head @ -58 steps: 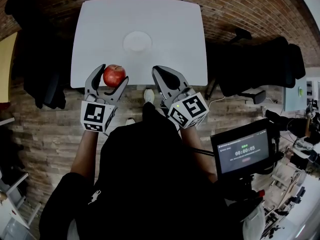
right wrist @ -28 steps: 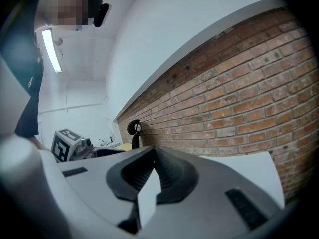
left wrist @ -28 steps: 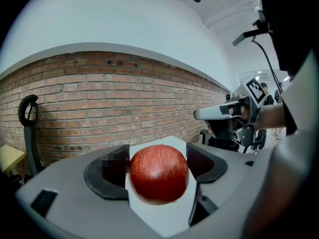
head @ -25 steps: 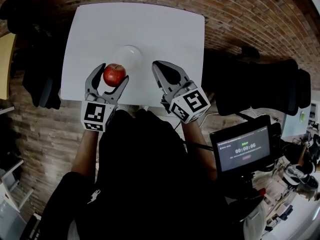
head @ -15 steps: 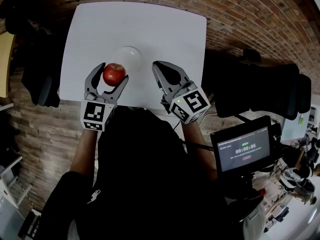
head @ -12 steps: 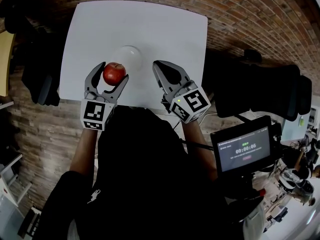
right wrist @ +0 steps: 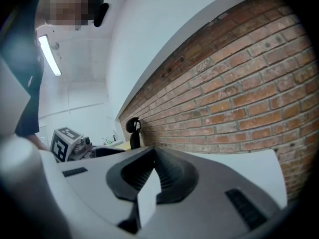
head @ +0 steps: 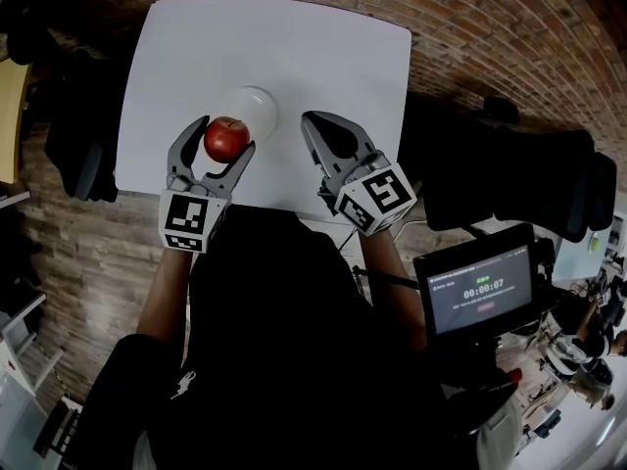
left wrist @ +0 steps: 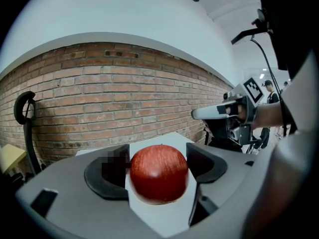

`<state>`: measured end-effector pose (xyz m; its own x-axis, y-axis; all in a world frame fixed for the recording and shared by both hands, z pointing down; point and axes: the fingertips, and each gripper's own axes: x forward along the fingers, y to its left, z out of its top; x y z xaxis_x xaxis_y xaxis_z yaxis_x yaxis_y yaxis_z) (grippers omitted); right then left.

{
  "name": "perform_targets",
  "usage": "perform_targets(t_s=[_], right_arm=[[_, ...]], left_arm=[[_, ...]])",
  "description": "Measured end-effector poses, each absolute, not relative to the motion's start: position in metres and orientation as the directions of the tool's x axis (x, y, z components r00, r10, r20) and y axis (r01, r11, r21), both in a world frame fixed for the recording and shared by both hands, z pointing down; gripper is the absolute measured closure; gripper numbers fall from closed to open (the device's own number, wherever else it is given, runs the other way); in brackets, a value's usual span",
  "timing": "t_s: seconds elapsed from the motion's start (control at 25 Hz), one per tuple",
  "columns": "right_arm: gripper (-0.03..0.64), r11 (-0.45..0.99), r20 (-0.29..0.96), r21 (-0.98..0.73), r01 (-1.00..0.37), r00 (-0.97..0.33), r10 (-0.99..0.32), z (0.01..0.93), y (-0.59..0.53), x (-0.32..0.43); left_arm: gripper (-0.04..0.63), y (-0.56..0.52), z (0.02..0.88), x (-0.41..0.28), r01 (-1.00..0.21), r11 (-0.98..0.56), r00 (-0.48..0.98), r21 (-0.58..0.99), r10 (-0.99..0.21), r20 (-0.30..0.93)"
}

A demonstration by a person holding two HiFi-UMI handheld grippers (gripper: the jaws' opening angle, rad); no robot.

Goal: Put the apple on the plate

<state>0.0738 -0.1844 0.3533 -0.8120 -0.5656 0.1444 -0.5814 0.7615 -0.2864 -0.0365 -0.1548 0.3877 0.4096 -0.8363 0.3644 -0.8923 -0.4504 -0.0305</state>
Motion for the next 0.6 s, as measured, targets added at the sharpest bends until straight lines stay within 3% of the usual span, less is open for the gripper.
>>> perform_targets(t_s=[0.6], right_arm=[[0.614, 0.751, 0.191, -0.291, -0.593, -0.805, -0.562, 0.362, -0.166, 0.045]], left_arm=[[0.235, -0.145, 0.4, -0.05, -0.867, -0.499, 0.463, 0.004, -0.801, 0.38]])
